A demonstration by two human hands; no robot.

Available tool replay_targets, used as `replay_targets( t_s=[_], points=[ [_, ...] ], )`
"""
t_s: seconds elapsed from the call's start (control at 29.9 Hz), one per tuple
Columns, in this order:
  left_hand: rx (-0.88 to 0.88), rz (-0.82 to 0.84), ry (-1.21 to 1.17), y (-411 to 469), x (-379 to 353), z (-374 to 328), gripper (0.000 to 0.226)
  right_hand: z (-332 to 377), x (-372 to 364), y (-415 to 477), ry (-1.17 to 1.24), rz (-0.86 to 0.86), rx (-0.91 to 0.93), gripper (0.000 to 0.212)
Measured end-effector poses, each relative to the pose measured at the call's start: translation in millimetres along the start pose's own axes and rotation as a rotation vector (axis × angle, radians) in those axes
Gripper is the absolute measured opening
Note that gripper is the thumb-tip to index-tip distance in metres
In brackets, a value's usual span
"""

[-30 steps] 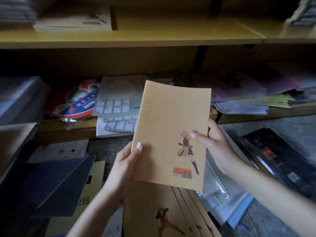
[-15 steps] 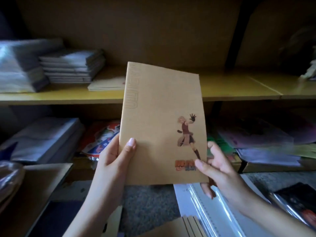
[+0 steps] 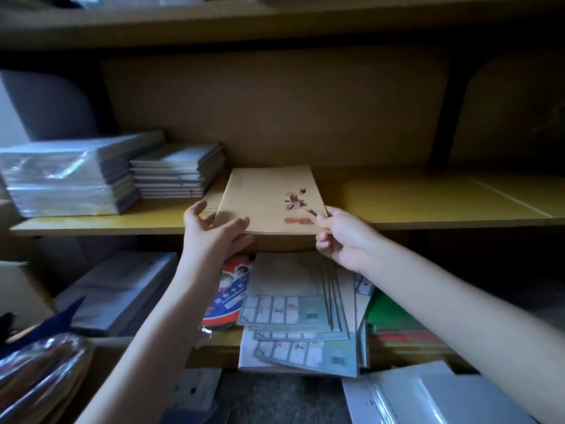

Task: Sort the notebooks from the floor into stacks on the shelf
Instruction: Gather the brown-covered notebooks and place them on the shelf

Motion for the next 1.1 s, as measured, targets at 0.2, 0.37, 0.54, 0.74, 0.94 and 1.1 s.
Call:
replay_targets(
  t_s=[0.2, 0.37, 0.54, 0.74, 0.94, 1.1],
  points=[
    [-0.377, -0.051, 1.013, 3, 2, -2, 0.047, 24, -31, 23, -0.051, 0.174, 0.041, 0.018],
    [-0.662, 0.037, 1.342, 24, -25, 1, 0.043, 27, -30, 48, -0.597, 0.053, 0.230, 0.035],
    [-0.505, 0.130, 1.464, 63, -29, 1, 0.040, 32, -26, 63, -0.681, -0.038, 0.309, 0.058],
    [-0.459, 0.051, 1.839, 83, -44, -6, 0.043, 33, -23, 63, -0.717, -0.032, 0.344, 0.056],
    [-0.438, 0.053, 1.836, 98, -49, 0, 0.042, 32, -24, 56, -0.781, -0.008, 0.413, 0.044],
    [-0.418, 0.069, 1.832, 96, -50, -1, 0.042, 27, -25, 48, -0.771, 0.037, 0.496, 0.031]
  ],
)
Point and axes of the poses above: each hand's wrist, its own y-axis towards the middle knuckle, its own x-axis out of the back of the hand, z = x × y, the point moved 7 cm from there along y, towards the middle knuckle, and after that the axes turned 6 degrees about z, right-handed, at the moved point
